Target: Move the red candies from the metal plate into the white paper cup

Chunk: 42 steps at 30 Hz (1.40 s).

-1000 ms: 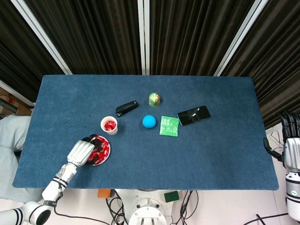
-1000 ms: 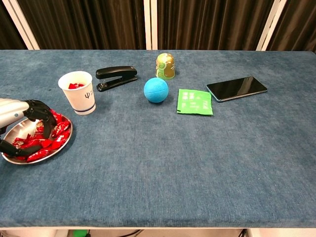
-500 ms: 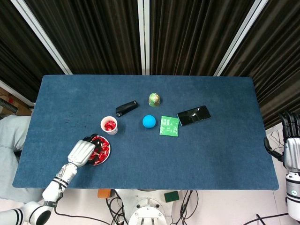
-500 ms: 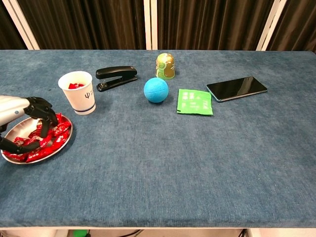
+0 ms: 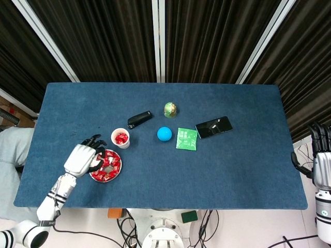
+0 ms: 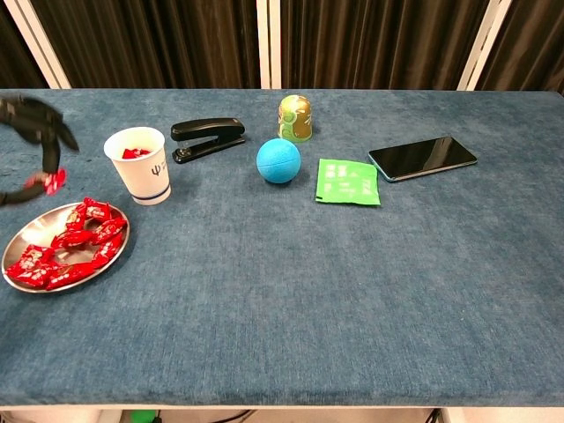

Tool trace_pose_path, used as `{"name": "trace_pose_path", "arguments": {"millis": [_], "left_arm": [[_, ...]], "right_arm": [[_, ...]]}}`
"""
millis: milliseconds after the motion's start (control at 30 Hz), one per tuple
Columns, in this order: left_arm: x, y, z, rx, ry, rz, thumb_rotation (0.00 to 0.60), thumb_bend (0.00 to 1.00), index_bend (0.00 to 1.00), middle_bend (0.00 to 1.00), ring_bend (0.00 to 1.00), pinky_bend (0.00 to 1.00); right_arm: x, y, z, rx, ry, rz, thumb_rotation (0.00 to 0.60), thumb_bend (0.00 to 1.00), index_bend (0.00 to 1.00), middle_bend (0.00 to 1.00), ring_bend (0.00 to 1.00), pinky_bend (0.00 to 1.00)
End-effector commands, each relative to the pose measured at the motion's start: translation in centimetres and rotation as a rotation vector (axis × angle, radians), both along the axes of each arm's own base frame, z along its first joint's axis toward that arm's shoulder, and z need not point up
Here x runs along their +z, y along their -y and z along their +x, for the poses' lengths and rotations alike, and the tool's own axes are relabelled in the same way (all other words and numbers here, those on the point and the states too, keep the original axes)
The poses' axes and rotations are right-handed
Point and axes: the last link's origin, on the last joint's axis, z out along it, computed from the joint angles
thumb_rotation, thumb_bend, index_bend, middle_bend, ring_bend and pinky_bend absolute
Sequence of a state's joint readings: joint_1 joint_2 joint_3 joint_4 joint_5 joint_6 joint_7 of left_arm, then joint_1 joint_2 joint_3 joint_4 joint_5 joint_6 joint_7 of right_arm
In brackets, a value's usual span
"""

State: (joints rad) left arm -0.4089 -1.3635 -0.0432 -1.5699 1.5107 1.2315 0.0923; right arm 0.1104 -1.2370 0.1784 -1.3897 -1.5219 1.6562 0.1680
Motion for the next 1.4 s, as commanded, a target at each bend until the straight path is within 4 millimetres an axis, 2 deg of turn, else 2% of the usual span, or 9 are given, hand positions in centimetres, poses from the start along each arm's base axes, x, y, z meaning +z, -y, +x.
{"name": "trace_pose_path", "arguments": {"millis": [33, 333, 633, 733, 833, 900, 1067, 1233, 1400], "left_arm": [[0.7, -1.9, 0.9, -0.006, 0.033, 0.026, 0.6, 0.37, 0.6, 0.31, 0.12, 0.3], [-1.6, -5.9, 3.0, -0.023, 0.057, -0.01, 0.6, 0.37, 0.6, 0.31, 0.12, 0.3], [-2.8, -7.5, 3.1, -0.019, 0.059, -0.012, 0.6, 0.37, 0.58, 0.31, 0.12, 0.29], [-3.1, -7.7, 3.0, -0.019, 0.048, -0.021, 0.6, 0.36, 0.49, 0.3, 0.12, 0.29], [-3.1, -7.7, 3.0, -0.024, 0.044, -0.018, 0.6, 0.35, 0.31, 0.29, 0.12, 0.29], [-3.0, -7.7, 3.0, -0.026, 0.045, -0.011, 0.6, 0.34, 0.24, 0.29, 0.12, 0.29], [-1.9, -6.7, 2.7, -0.043, 0.033, 0.012, 0.6, 0.34, 0.24, 0.28, 0.12, 0.29], [-0.2, -3.6, 1.2, -0.005, 0.014, 0.019, 0.6, 0.34, 0.34, 0.28, 0.12, 0.28], [0.9, -0.7, -1.1, 0.096, 0.008, 0.019, 0.6, 0.34, 0.36, 0.27, 0.12, 0.26]], "right_arm": [[0.1, 0.0, 0.0, -0.001, 0.0, -0.002, 0.6, 0.34, 0.0, 0.0, 0.0, 0.0], [0.2, -0.1, -0.2, -0.007, 0.002, -0.003, 0.6, 0.34, 0.0, 0.0, 0.0, 0.0], [0.4, 0.0, -0.5, -0.016, 0.003, -0.008, 0.6, 0.34, 0.0, 0.0, 0.0, 0.0], [0.3, 0.1, -0.5, -0.017, 0.004, -0.005, 0.6, 0.34, 0.0, 0.0, 0.0, 0.0], [0.3, 0.1, -0.5, -0.016, 0.003, -0.006, 0.6, 0.34, 0.0, 0.0, 0.0, 0.0], [0.4, 0.1, -0.4, -0.014, 0.001, -0.007, 0.6, 0.34, 0.0, 0.0, 0.0, 0.0], [0.5, 0.1, -0.2, -0.008, -0.001, -0.011, 0.6, 0.34, 0.0, 0.0, 0.0, 0.0], [0.6, -0.1, -0.1, -0.006, -0.003, -0.016, 0.6, 0.34, 0.0, 0.0, 0.0, 0.0], [0.3, -0.1, 0.0, -0.003, -0.002, -0.006, 0.6, 0.34, 0.0, 0.0, 0.0, 0.0]]}}
